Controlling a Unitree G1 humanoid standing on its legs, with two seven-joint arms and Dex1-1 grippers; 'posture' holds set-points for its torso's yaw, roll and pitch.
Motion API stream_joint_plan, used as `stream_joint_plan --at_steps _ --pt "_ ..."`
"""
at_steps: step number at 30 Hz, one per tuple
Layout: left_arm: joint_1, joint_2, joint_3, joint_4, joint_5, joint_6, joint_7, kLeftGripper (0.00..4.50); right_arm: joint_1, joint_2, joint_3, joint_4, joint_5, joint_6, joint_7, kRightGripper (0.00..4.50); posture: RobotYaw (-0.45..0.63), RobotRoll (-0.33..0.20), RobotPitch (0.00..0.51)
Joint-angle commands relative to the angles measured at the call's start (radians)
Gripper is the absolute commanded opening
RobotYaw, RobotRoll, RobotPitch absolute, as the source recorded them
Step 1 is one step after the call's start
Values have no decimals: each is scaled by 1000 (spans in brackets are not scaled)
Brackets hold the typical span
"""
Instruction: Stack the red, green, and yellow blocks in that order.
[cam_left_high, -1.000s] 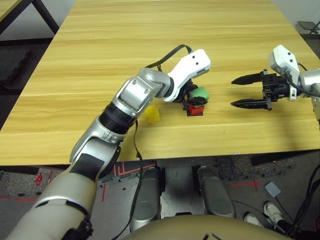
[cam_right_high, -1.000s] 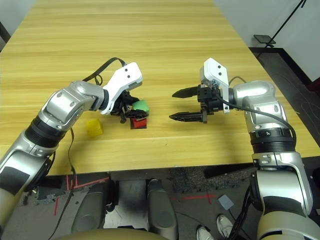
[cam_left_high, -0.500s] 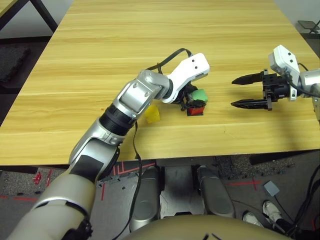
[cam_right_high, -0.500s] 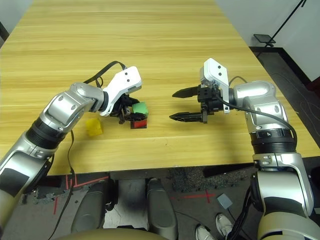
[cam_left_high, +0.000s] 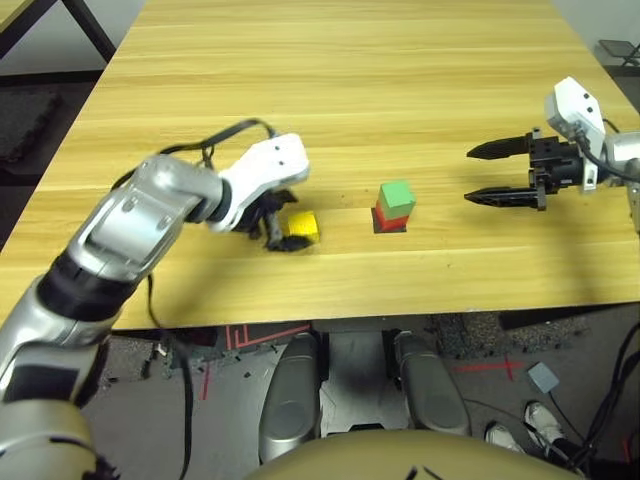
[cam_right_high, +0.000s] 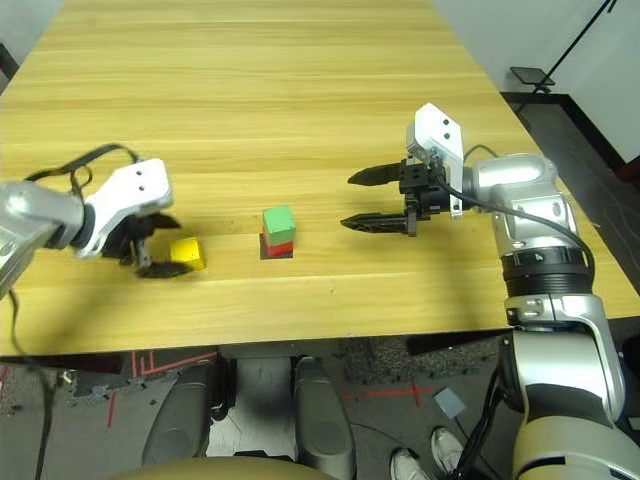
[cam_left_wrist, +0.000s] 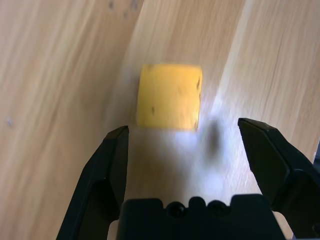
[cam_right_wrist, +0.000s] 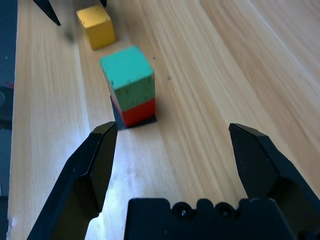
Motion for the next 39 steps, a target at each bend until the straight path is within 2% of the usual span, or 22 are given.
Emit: stream_joint_plan --at_steps 1,8,14,17,22,23,24,30,35,39 --pt "15 -20 3 41 21 -45 26 4472 -19 5 10 22 -6 -15 13 4500 180 2 140" --pt "-16 -105 -11 133 54 -114 65 4472 -28 -2 9 28 -10 -11 21 4500 165 -6 142" --pt "-19 -128 -32 158 80 -155 54 4472 -19 -8 4 12 -7 0 15 4500 154 -4 142" --pt "-16 -138 -28 143 79 -142 58 3849 -9 -12 -1 5 -4 4 10 4500 151 -1 142" --pt "-45 -141 -10 69 40 -1 64 2072 2 -12 -4 -2 0 8 3 4500 153 7 139" --pt "-61 -143 -6 58 32 18 64 1916 3 -12 -4 -2 0 8 2 4500 158 9 139" --pt "-71 -145 -4 51 26 31 65 1926 4 -11 -5 -1 1 8 0 4500 159 11 138" --pt "-311 -196 22 22 -68 176 51 1926 18 -5 -3 -2 3 4 -2 4500 171 26 135" --pt "-455 -248 -9 77 -99 195 45 1926 43 2 -3 -23 11 10 -4 4500 170 38 134" --pt "-531 -304 -77 164 -78 156 27 1926 62 3 -6 -39 14 15 -7 4500 153 51 136"
